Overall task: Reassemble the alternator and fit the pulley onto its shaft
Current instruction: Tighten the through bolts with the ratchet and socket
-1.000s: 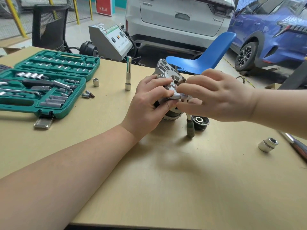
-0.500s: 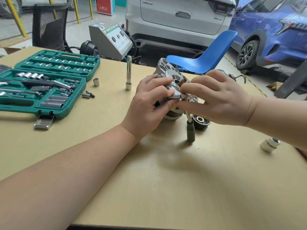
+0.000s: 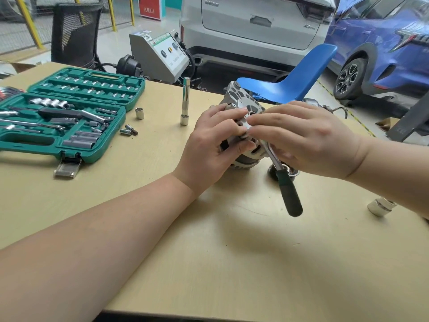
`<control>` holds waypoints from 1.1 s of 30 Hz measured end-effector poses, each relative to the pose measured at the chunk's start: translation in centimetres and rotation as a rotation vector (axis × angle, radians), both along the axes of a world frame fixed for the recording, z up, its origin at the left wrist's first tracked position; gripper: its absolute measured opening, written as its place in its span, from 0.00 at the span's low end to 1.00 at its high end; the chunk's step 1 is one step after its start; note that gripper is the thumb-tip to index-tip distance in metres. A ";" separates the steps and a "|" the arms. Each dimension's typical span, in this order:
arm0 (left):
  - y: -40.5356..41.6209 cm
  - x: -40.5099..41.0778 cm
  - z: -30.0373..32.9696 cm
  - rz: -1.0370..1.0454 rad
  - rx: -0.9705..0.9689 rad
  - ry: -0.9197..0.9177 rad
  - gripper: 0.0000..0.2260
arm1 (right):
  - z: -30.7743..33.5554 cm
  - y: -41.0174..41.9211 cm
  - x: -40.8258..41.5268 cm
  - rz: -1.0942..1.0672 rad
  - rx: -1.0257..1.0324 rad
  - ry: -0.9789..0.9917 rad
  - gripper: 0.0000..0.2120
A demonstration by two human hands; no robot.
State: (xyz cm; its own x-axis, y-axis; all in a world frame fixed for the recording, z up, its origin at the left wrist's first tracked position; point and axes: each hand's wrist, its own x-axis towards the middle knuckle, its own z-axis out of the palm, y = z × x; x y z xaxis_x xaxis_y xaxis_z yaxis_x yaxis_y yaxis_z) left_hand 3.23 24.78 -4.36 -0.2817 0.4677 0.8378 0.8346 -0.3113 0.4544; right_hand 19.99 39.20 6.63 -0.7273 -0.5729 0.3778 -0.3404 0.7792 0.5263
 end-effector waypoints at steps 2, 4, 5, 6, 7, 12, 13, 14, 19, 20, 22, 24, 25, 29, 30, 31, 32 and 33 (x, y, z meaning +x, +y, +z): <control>-0.1 0.1 0.0 0.007 0.002 -0.005 0.09 | 0.4 0.1 -0.2 0.021 0.001 -0.029 0.11; -0.1 0.1 0.0 0.007 0.008 -0.003 0.09 | 0.9 -0.1 -0.4 0.059 0.045 -0.047 0.10; -0.1 0.1 0.0 0.004 0.012 0.002 0.09 | 1.2 -0.1 -0.5 0.076 0.070 -0.056 0.09; -0.1 0.1 0.0 0.000 0.017 0.006 0.09 | 1.4 -0.2 -0.6 0.089 0.090 -0.066 0.09; -0.2 0.1 0.0 -0.003 0.022 0.012 0.09 | 1.7 -0.2 -0.7 0.098 0.105 -0.078 0.09; -0.3 -0.3 -0.2 0.009 0.012 0.071 0.12 | 2.1 -0.7 -0.6 0.071 0.114 -0.119 0.11; -0.4 -0.3 -0.2 0.003 0.018 0.081 0.11 | 2.1 -0.9 -0.5 0.060 0.111 -0.119 0.11; -0.3 -0.3 -0.3 -0.003 0.027 0.087 0.10 | 2.0 -1.1 -0.4 0.045 0.109 -0.115 0.11; 0.1 -0.1 -0.5 -0.005 0.028 0.057 0.08 | 1.9 -1.9 0.1 -0.073 0.071 -0.111 0.11; 0.1 -0.2 -0.5 -0.006 0.027 0.052 0.08 | 1.9 -2.0 0.1 -0.098 0.061 -0.115 0.12; 0.2 -0.3 -0.5 -0.013 0.022 0.052 0.08 | 2.1 -2.2 -0.1 -0.136 0.044 -0.129 0.13; 0.2 -0.2 -0.5 -0.009 0.007 0.048 0.09 | 2.3 -2.5 -0.4 -0.172 0.041 -0.147 0.14; 0.1 -0.2 -0.4 -0.008 0.001 0.041 0.09 | 2.4 -2.7 -0.5 -0.190 0.044 -0.157 0.14; 0.0 -0.2 -0.3 -0.052 0.020 0.008 0.13 | 3.0 -3.5 -0.6 -0.242 0.081 -0.177 0.15; 0.1 -0.3 -0.3 -0.055 0.023 0.014 0.13 | 3.2 -3.7 -0.6 -0.260 0.101 -0.182 0.15; 0.2 -0.4 -0.5 -0.047 0.016 0.024 0.13 | 3.4 -4.0 -0.7 -0.284 0.119 -0.191 0.14; 0.3 -0.6 -0.6 -0.030 0.005 0.034 0.13 | 3.6 -4.2 -0.7 -0.308 0.132 -0.201 0.13; 0.4 -0.6 -0.7 -0.013 -0.003 0.037 0.14 | 3.8 -4.5 -0.8 -0.327 0.143 -0.212 0.13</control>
